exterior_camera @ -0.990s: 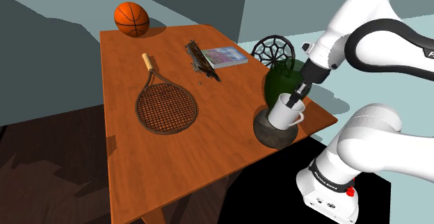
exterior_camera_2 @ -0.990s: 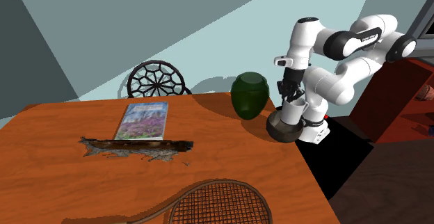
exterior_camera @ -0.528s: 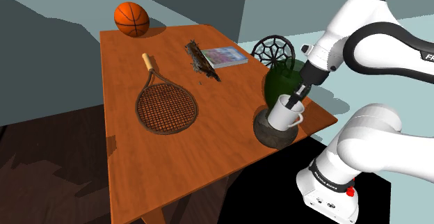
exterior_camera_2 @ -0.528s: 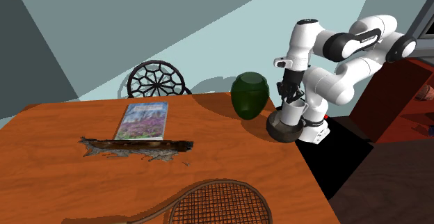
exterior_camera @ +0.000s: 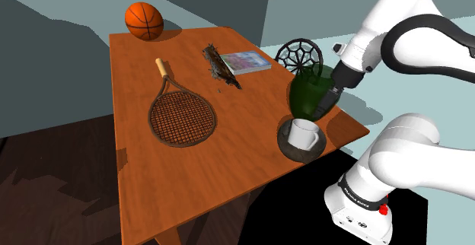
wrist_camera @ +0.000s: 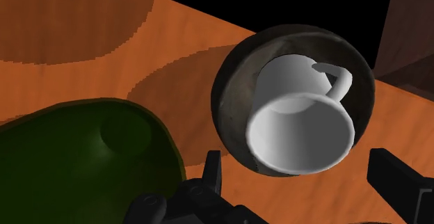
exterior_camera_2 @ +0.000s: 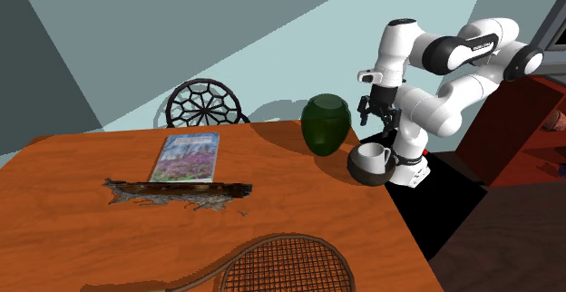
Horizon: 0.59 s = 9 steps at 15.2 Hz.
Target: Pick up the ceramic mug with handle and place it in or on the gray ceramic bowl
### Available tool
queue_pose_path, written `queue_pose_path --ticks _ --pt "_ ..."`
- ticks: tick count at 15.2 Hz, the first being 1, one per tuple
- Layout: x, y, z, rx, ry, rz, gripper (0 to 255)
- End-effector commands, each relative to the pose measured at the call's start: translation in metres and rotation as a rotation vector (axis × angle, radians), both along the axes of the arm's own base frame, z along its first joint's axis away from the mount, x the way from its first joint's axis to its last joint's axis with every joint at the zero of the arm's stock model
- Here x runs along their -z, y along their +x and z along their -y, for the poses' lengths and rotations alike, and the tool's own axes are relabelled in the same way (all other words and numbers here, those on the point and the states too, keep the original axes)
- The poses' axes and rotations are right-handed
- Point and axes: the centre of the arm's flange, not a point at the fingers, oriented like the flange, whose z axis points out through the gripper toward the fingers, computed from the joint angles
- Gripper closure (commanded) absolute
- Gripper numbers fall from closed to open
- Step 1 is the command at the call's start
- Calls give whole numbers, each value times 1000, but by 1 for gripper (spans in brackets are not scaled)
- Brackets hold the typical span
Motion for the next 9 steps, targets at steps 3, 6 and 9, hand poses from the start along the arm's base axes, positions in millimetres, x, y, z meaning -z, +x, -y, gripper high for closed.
queue_pose_path --ticks 3,6,9 --pt "-34 -5 3 0 0 -1 0" --pt "-34 -5 3 0 0 -1 0" --pt "-34 -5 3 0 0 -1 0"
